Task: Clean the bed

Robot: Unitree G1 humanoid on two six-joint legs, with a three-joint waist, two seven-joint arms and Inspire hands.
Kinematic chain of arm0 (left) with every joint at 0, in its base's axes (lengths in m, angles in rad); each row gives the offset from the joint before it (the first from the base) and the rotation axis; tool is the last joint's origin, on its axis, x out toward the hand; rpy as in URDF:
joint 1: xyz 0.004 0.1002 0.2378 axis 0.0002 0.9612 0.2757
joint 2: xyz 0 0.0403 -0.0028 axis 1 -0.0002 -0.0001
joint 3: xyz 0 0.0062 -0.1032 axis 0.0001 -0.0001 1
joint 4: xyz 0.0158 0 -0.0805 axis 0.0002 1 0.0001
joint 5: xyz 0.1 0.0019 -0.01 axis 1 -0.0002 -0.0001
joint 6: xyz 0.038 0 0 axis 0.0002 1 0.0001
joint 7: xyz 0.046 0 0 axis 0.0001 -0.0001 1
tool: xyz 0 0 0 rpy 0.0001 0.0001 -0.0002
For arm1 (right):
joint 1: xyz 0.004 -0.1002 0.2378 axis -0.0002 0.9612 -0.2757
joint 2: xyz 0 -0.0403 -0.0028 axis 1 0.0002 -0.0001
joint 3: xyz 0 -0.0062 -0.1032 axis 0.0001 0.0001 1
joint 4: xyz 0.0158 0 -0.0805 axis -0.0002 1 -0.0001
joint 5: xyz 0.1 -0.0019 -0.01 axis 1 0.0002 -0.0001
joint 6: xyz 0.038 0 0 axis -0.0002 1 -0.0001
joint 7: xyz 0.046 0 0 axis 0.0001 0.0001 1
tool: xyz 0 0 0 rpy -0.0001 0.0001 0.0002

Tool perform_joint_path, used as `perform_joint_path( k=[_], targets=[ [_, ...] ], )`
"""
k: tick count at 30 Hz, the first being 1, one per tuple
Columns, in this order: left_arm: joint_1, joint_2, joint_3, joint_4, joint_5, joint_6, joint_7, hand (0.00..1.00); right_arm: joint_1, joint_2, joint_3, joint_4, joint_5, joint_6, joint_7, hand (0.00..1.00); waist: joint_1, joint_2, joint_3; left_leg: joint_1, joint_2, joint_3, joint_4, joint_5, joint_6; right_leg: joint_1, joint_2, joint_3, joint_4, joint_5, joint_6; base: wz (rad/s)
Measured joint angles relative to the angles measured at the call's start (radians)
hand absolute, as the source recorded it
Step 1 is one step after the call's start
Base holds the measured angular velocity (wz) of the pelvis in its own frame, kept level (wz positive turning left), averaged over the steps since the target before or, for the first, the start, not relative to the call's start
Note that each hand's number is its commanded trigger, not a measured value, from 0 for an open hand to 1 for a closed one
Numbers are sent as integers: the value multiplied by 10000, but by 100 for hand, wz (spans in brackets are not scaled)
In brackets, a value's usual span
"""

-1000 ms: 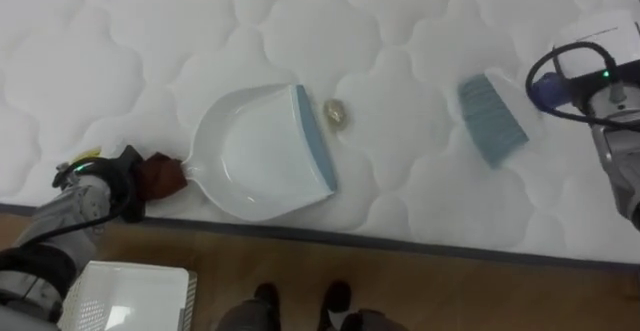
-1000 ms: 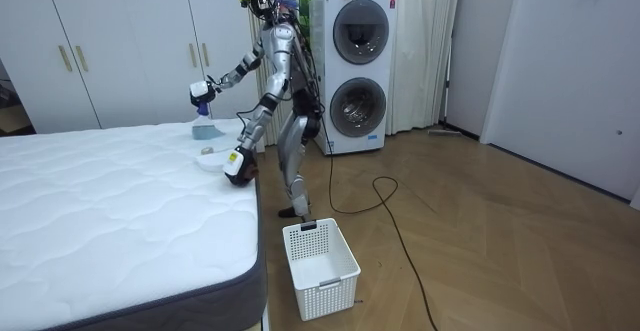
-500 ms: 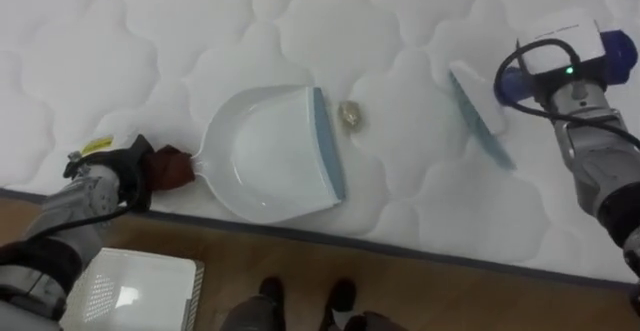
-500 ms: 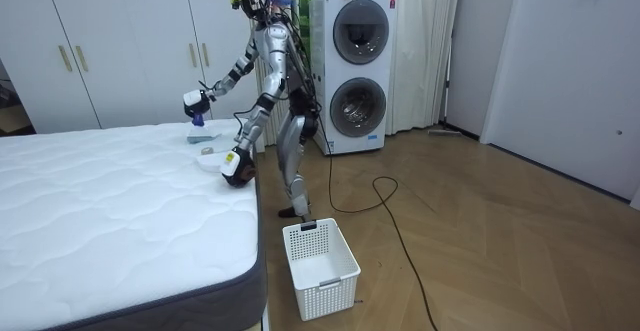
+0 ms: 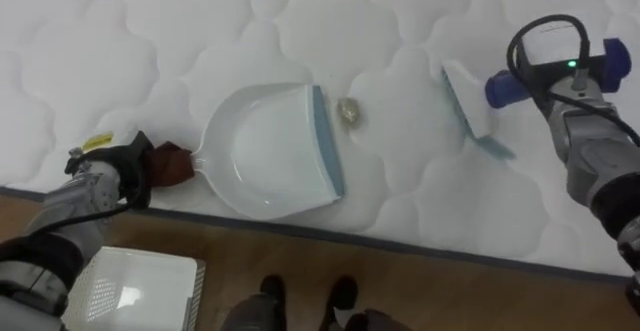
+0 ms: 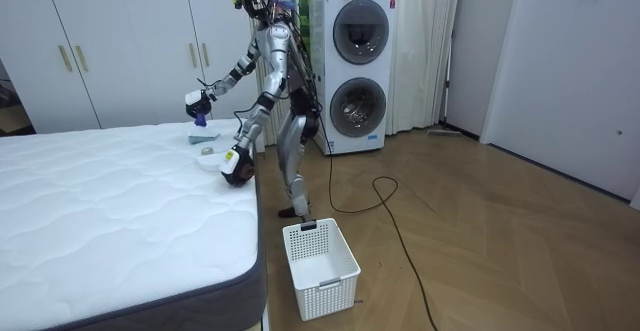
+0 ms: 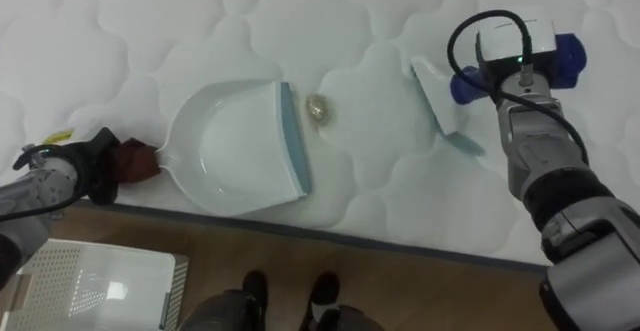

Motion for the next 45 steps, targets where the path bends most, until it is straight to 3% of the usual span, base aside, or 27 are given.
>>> perform_joint_path(
  k=[9,16,23,34,45],
  targets=[
    [2,-40,-74,37,210,3,-14,100,9,107,91,-605,769,-40,841,100,45,94,-34,245,0,33,-10,23,-33,190,4,-18,-21,3,-6,0],
    [31,-92,-73,42,745,3,-13,100,39,438,90,-1398,880,-218,1819,100,17,251,-123,383,-12,100,-111,51,-64,252,-21,5,49,13,-25,-2],
    [33,-96,-73,115,860,12,9,100,313,506,183,-1933,2065,-660,2308,100,21,253,-124,471,-9,97,-150,120,-133,275,-11,10,62,26,-64,0],
    [22,-120,87,129,1533,-92,217,100,339,551,87,-2742,2127,-915,3114,100,7,255,-126,423,-4,97,-114,121,-136,253,-9,1,39,35,-80,0],
    [30,-131,80,255,1533,-172,402,100,625,1157,190,-3563,2521,-1354,4140,100,44,259,-129,362,-24,80,-54,119,-132,187,-53,10,163,11,-113,0]
  ],
)
